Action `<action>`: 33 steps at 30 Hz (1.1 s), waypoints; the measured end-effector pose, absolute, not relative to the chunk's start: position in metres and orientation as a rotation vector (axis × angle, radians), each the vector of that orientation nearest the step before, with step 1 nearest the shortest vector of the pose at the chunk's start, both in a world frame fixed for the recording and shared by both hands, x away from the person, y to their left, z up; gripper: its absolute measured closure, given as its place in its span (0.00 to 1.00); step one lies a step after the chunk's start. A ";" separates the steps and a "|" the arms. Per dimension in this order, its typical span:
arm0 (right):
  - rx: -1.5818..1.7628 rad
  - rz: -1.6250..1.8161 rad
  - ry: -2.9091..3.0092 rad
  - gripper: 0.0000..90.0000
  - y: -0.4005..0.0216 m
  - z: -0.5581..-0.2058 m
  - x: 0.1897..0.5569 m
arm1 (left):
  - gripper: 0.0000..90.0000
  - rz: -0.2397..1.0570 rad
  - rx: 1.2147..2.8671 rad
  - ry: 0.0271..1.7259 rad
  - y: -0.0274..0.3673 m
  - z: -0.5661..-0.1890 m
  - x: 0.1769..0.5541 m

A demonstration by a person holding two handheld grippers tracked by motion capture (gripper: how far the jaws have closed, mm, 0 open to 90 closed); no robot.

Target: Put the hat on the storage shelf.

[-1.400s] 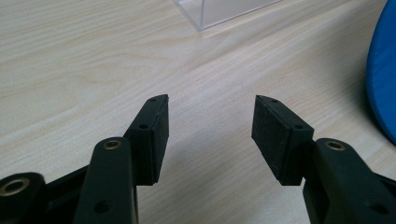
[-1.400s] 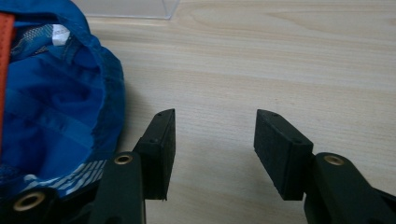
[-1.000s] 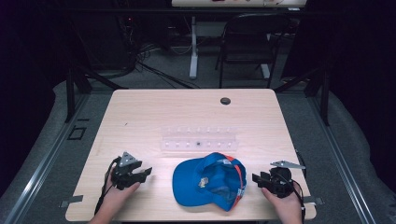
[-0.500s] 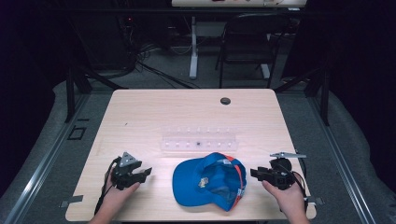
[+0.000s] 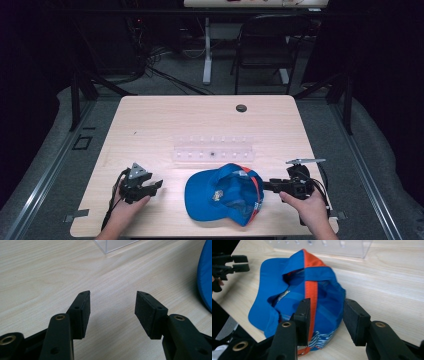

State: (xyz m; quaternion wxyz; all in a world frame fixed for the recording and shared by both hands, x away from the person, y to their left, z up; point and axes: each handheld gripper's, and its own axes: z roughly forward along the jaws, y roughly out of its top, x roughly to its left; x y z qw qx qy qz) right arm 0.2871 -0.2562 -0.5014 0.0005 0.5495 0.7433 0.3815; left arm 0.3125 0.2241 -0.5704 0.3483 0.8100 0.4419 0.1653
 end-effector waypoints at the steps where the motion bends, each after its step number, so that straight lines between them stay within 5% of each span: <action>1: 1.723 1.190 2.344 0.65 -0.254 -0.500 0.287 | 0.52 0.428 2.098 1.146 0.224 -0.570 0.312; 33: 1.691 1.170 2.528 0.73 -0.230 -0.517 0.296 | 0.52 0.431 2.099 1.141 0.225 -0.570 0.313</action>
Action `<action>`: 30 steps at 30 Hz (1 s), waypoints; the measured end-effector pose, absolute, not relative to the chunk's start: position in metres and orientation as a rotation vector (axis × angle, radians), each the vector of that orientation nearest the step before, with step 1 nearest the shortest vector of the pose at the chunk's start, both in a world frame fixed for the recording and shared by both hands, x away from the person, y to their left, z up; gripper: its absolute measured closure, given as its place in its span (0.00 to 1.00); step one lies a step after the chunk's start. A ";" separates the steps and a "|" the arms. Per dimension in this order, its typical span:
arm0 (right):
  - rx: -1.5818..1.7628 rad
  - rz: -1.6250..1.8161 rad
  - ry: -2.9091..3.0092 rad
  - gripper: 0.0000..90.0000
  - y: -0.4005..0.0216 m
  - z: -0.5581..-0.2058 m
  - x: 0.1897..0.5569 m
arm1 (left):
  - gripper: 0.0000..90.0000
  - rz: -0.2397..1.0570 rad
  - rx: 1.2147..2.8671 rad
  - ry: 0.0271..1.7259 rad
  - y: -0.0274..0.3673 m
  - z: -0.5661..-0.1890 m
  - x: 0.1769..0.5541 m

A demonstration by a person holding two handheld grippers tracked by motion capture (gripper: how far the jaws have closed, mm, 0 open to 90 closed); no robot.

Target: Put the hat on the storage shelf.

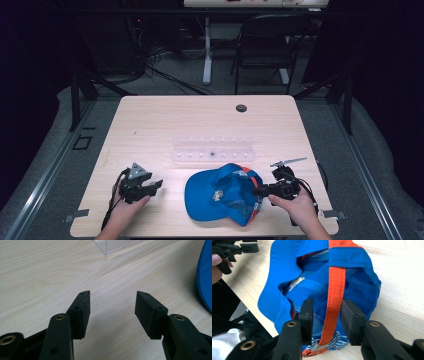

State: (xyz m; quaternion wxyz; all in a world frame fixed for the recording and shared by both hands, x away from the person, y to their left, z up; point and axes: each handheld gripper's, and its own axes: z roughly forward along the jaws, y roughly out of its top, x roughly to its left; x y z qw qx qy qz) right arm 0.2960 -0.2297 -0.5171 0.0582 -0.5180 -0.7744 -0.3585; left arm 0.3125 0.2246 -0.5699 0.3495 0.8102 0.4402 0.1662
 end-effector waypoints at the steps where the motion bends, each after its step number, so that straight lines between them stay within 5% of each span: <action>1: -1.561 -1.092 -2.331 0.73 -0.230 -0.517 0.296 | 0.52 0.429 2.098 1.142 0.225 -0.570 0.312; 30: -1.604 -1.016 -2.228 0.87 -0.231 -0.510 0.302 | 0.52 0.430 2.098 1.142 0.225 -0.570 0.312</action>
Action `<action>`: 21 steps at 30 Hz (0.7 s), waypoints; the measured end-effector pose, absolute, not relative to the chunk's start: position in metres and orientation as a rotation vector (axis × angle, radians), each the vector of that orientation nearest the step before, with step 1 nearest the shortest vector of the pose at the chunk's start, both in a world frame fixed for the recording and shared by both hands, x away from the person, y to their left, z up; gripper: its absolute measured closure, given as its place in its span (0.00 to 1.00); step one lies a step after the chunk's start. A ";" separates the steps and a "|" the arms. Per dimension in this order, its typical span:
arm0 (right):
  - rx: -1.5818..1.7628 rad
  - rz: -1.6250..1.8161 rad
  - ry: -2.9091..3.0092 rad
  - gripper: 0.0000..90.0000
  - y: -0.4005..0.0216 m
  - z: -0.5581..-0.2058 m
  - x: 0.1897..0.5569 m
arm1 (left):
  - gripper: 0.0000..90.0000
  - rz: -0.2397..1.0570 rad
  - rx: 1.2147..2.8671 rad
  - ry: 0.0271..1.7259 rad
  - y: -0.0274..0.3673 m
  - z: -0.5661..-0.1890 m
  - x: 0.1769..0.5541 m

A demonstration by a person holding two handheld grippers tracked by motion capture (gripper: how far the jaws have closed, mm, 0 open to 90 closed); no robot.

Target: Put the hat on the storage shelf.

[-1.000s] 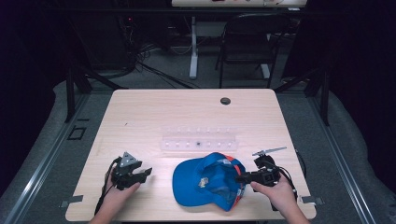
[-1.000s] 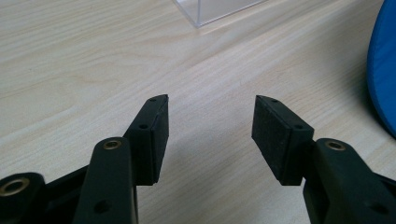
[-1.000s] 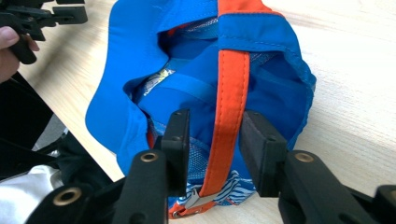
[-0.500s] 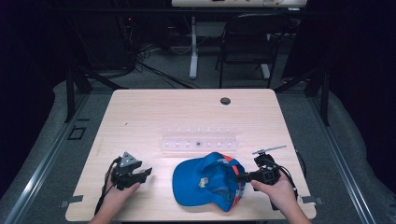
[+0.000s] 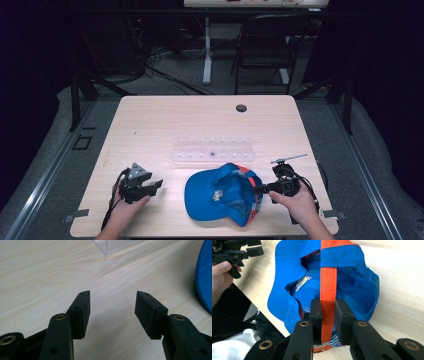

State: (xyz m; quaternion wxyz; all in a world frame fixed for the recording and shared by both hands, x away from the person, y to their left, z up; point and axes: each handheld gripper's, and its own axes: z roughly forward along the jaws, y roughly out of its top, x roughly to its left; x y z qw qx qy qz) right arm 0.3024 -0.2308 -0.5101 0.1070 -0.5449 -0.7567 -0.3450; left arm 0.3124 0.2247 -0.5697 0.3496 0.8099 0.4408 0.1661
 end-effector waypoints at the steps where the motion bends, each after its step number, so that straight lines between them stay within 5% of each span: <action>1: -1.620 -1.004 -2.209 0.87 -0.231 -0.510 0.303 | 0.52 0.431 2.099 1.142 0.225 -0.570 0.312; 21: -1.661 -0.847 -2.173 0.87 -0.228 -0.491 0.312 | 0.51 0.426 2.096 1.146 0.225 -0.570 0.313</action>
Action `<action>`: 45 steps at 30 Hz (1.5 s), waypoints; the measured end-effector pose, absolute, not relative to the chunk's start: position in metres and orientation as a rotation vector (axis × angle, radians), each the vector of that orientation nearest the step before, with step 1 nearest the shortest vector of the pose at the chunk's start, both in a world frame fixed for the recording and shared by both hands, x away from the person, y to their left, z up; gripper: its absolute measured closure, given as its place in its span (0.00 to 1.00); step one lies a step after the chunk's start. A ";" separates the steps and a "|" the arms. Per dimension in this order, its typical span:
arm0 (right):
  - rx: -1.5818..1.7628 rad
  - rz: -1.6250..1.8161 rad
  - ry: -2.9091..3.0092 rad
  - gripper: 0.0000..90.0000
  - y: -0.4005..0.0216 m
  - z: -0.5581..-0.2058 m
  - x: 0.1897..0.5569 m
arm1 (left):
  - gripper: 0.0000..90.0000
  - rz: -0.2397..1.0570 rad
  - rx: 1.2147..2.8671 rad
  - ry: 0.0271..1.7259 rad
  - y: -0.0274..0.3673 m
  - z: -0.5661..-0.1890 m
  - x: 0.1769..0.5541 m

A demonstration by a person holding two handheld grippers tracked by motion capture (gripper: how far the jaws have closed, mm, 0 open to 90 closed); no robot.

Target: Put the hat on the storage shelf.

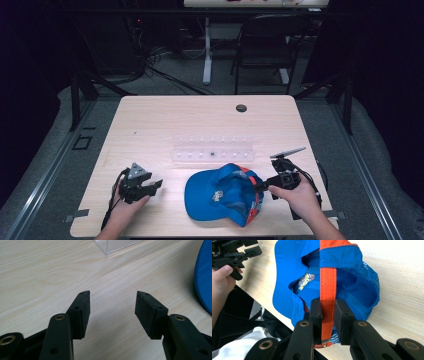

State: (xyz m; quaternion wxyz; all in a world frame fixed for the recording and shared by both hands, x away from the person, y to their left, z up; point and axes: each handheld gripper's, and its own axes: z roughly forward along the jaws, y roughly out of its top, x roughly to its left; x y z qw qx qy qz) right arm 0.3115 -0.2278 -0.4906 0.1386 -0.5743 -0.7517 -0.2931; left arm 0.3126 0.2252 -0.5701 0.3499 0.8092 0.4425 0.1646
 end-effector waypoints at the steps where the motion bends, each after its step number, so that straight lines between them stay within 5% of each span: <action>1: -1.687 -0.844 -2.149 0.87 -0.227 -0.489 0.311 | 0.51 0.425 2.096 1.148 0.225 -0.570 0.313; 45: -1.764 -0.554 -2.358 0.87 -0.193 -0.439 0.326 | 0.51 0.417 2.107 1.144 0.224 -0.571 0.312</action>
